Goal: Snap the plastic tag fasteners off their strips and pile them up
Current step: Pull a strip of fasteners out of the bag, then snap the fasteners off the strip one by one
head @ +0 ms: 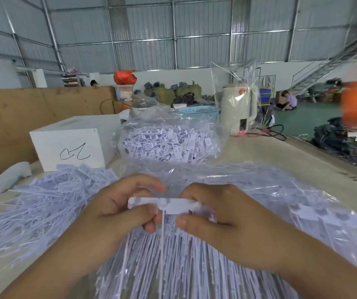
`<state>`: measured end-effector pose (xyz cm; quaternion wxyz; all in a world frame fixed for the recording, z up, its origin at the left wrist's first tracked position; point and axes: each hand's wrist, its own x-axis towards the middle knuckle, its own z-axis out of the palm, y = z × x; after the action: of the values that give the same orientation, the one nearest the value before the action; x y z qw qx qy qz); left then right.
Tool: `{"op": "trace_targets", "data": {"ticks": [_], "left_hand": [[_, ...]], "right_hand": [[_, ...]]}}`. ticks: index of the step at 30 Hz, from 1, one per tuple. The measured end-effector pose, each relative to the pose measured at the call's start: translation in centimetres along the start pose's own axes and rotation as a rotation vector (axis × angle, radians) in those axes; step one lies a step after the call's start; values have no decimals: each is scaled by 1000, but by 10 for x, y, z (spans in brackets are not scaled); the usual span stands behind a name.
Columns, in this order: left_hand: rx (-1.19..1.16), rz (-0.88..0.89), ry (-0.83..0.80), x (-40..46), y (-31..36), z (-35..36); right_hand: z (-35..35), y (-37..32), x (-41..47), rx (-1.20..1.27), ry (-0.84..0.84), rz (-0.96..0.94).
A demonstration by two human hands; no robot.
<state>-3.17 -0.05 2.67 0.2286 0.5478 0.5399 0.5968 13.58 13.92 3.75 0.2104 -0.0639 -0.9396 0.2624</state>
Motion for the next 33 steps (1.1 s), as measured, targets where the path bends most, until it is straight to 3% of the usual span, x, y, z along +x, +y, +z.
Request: {"op": "trace_targets", "data": {"ticks": [3, 19, 21, 25, 33], "left_hand": [[-26, -32, -153, -3, 3, -5], [-135, -274, -569, -4, 17, -12], [-95, -283, -550, -6, 18, -8], [51, -201, -336, -7, 10, 2], [-217, -137, -158, -4, -1, 4]], "right_hand": [[2, 2, 1, 116, 12, 10], [2, 1, -1, 328, -158, 12], [2, 2, 0, 353, -162, 13], [3, 4, 0, 340, -107, 15], [7, 2, 1, 367, 27, 19]]}}
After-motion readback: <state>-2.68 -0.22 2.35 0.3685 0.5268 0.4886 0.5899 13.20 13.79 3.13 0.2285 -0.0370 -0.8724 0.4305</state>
